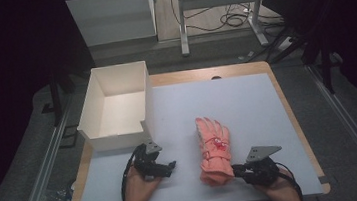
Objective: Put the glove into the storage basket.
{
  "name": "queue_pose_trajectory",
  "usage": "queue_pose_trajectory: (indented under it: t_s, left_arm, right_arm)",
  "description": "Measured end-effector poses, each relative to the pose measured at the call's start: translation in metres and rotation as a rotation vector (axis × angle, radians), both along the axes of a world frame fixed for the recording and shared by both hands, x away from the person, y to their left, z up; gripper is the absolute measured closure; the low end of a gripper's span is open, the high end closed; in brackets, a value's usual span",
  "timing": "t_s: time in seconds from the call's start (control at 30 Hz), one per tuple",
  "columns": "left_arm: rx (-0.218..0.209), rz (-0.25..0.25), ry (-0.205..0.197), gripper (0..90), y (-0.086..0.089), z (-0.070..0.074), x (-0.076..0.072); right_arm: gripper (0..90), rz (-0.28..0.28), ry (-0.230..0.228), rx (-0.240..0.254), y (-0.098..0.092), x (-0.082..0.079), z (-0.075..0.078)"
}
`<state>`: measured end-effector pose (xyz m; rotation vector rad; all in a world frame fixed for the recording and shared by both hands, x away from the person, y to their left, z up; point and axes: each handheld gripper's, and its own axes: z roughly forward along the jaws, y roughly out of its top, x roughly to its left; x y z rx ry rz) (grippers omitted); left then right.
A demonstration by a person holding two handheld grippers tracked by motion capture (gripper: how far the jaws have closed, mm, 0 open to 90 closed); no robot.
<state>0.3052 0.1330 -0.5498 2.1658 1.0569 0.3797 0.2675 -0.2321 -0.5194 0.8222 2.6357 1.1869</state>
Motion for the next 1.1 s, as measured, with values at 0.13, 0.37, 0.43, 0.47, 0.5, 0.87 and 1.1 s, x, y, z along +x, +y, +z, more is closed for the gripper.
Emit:
queue_pose_trajectory:
  t_s: [0.13, 0.37, 0.43, 0.47, 0.5, 0.87, 1.1]
  left_arm:
    - [0.0, 0.0, 0.0, 3.3, 0.0, 0.0, 0.0]
    - [-0.001, 0.0, 0.0, 3.3, 0.0, 0.0, 0.0]
    - [-0.002, 0.001, 0.0, 3.3, 0.0, 0.0, 0.0]
    - [-0.002, 0.001, 0.0, 3.3, 0.0, 0.0, 0.0]
    - [-0.002, 0.001, 0.0, 3.3, 0.0, 0.0, 0.0]
    - [0.0, -0.001, -0.001, 3.3, 0.0, 0.0, 0.0]
    - [-0.001, -0.001, 0.0, 3.3, 0.0, 0.0, 0.0]
  right_arm:
    - [76.4, 0.013, 0.012, -0.001, 0.01, 0.0, -0.006]
    - [74.5, 0.04, 0.012, -0.001, 0.029, 0.001, -0.01]
    - [74.1, 0.052, 0.007, -0.001, 0.035, 0.002, -0.01]
    - [74.0, 0.055, 0.008, -0.001, 0.036, 0.003, -0.01]
    - [73.9, 0.058, 0.006, -0.001, 0.039, 0.003, -0.01]
    - [73.9, 0.08, 0.005, 0.013, 0.06, 0.01, -0.013]
    - [72.4, 0.083, 0.002, 0.016, 0.064, 0.012, -0.014]
